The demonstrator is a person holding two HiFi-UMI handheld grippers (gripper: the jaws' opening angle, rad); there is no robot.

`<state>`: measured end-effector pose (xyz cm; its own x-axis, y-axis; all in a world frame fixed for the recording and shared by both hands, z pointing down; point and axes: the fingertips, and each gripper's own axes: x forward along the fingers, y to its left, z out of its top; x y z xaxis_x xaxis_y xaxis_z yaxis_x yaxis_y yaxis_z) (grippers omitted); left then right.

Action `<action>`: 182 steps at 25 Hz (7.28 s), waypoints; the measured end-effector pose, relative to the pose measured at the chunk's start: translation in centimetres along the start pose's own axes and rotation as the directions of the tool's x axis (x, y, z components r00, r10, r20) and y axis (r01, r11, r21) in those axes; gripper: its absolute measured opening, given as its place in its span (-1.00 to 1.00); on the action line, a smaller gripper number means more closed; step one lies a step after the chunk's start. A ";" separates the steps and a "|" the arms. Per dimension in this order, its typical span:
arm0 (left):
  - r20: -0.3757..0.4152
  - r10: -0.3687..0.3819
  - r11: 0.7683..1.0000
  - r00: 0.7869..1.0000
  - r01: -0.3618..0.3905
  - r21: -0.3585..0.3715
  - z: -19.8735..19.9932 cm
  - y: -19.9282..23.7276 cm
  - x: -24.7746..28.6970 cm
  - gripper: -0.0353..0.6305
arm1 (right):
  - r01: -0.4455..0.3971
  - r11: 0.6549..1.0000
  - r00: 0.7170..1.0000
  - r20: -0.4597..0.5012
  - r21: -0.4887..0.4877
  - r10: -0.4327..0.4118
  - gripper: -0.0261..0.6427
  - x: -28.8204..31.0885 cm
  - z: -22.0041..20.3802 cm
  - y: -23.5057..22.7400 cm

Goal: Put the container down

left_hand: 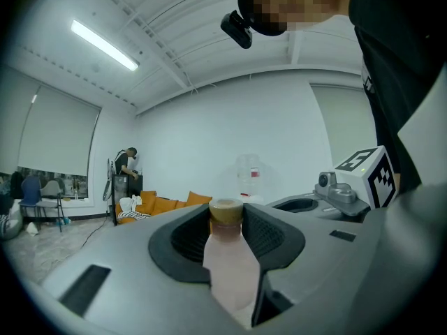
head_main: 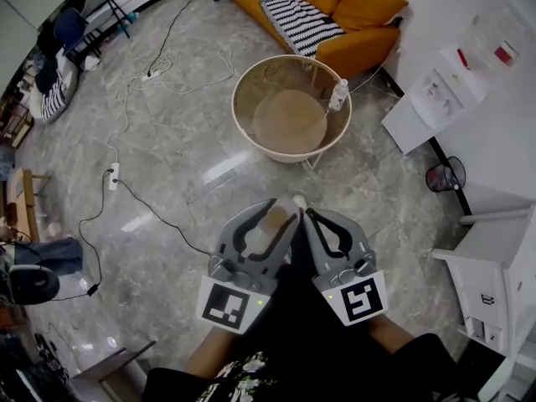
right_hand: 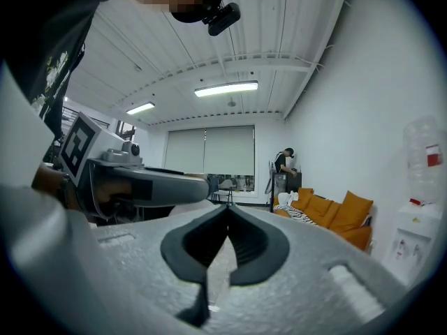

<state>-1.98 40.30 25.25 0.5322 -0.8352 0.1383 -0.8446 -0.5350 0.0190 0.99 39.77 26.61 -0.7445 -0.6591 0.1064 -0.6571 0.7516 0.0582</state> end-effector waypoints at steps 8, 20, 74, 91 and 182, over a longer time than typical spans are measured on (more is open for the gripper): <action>-0.005 -0.010 0.996 1.000 0.011 0.088 1.5 3.4 4.4 -0.44 | -0.002 1.000 1.000 0.001 0.007 0.002 -0.94 4.1 0.3 -4.3; 0.012 -0.018 0.993 1.000 0.016 0.116 3.9 9.2 13.7 -0.44 | -0.023 1.000 1.000 0.011 0.005 0.023 -0.94 12.4 1.1 -13.4; -0.054 -0.301 0.937 0.952 0.305 0.171 7.3 39.2 38.8 -0.44 | 0.301 0.951 0.954 -0.012 0.076 -0.301 -0.94 43.1 2.6 -34.0; -0.127 -0.663 0.717 0.738 0.675 0.176 2.5 40.0 47.5 -0.44 | 0.685 0.717 0.724 -0.228 0.129 -0.651 -0.94 43.4 -4.3 -38.8; -0.559 -0.626 0.607 0.544 0.790 0.090 -55.3 37.7 71.1 -0.38 | 0.720 0.651 0.619 -0.648 0.240 -0.445 -0.94 47.9 -55.3 -46.3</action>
<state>0.85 -32.22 90.58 0.7858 -0.0488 0.6166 -0.0870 -0.9957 0.0320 2.32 -25.16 83.93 -0.0915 -0.7248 0.6828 -0.9922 0.0083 -0.1241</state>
